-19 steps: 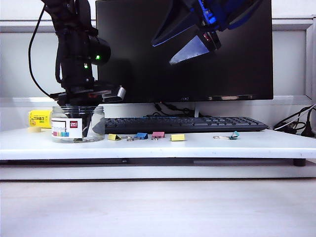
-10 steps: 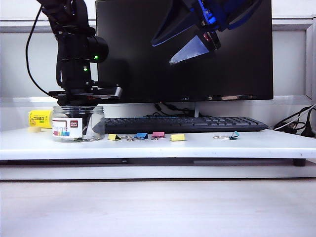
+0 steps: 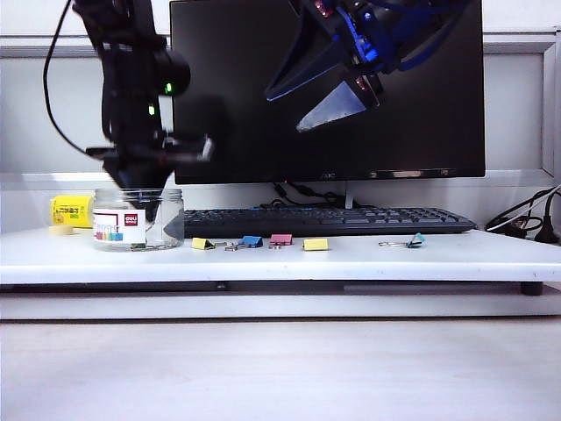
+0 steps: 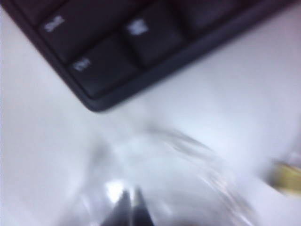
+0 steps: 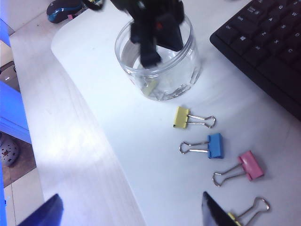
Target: Take the clips out of the round transparent plastic box and place them on the table.
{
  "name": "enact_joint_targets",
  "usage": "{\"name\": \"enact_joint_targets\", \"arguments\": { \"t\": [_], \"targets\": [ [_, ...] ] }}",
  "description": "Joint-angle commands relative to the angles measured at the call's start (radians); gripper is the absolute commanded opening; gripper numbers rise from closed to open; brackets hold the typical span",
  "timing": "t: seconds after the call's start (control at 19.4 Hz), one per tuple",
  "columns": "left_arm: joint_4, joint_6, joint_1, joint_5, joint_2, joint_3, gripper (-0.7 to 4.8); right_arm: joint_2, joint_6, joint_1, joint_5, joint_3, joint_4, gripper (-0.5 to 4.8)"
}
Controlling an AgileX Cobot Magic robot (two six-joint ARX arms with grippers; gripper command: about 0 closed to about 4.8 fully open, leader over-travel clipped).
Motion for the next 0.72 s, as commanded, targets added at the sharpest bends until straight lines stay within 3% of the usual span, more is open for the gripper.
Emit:
{"name": "enact_joint_targets", "arguments": {
  "t": [0.05, 0.26, 0.72],
  "targets": [
    [-0.089, 0.001, 0.000, 0.075, -0.008, 0.047, 0.27, -0.005, 0.006, 0.001, -0.026, 0.005, 0.031, 3.78],
    [-0.160, 0.024, 0.000, 0.138, -0.008, 0.052, 0.59, -0.004, 0.034, 0.003, -0.050, 0.005, 0.071, 3.78],
    [-0.199, 0.082, 0.001, 0.187, -0.009, 0.052, 0.68, 0.019, 0.055, 0.006, -0.074, 0.005, 0.089, 3.78]
  ]
}}
